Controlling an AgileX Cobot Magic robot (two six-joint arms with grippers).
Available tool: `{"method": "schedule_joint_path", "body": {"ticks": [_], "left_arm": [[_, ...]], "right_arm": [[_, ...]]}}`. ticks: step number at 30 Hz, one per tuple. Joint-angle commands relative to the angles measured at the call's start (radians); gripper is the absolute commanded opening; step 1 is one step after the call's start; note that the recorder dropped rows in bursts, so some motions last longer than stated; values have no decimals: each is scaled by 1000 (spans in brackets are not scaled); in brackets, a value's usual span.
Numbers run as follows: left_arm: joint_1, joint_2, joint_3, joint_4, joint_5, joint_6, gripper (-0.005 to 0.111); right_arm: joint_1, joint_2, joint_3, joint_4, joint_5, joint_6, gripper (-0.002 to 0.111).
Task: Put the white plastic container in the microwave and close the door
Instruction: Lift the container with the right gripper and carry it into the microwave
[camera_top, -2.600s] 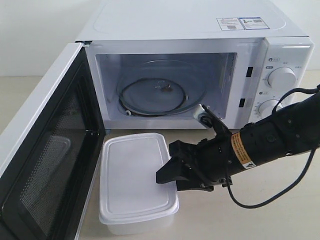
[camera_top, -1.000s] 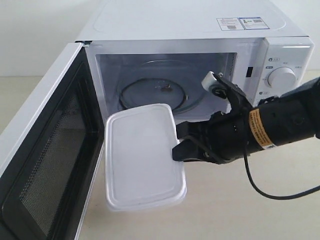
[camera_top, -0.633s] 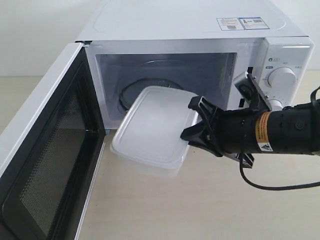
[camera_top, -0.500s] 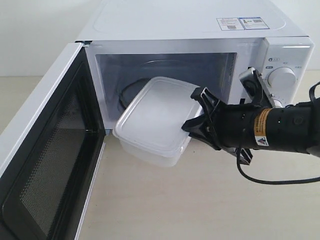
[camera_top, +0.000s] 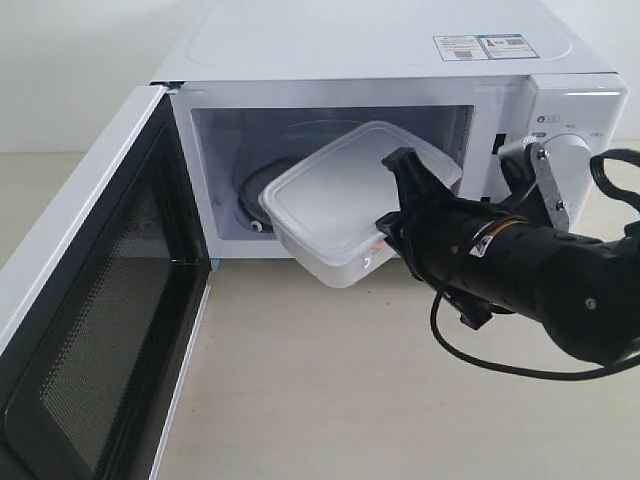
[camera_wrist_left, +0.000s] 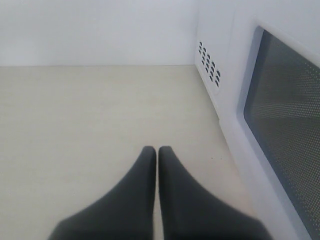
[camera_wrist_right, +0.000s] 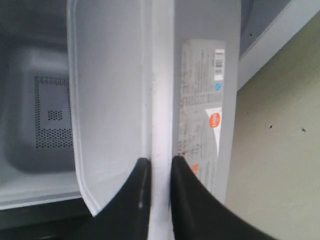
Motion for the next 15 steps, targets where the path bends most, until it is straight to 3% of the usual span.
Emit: {"method": "schedule_joint_path", "body": {"ticks": [1,6,15], "left_arm": [[6,-4,4,1,-1,2,4],[6,-4,4,1,-1,2,4],[6,-4,4,1,-1,2,4]], "right_arm": [[40,-8,2,173,-109,-42,0],[73,19,0,280,-181,-25,0],[73,90,-36,280,-199,28,0]]}}
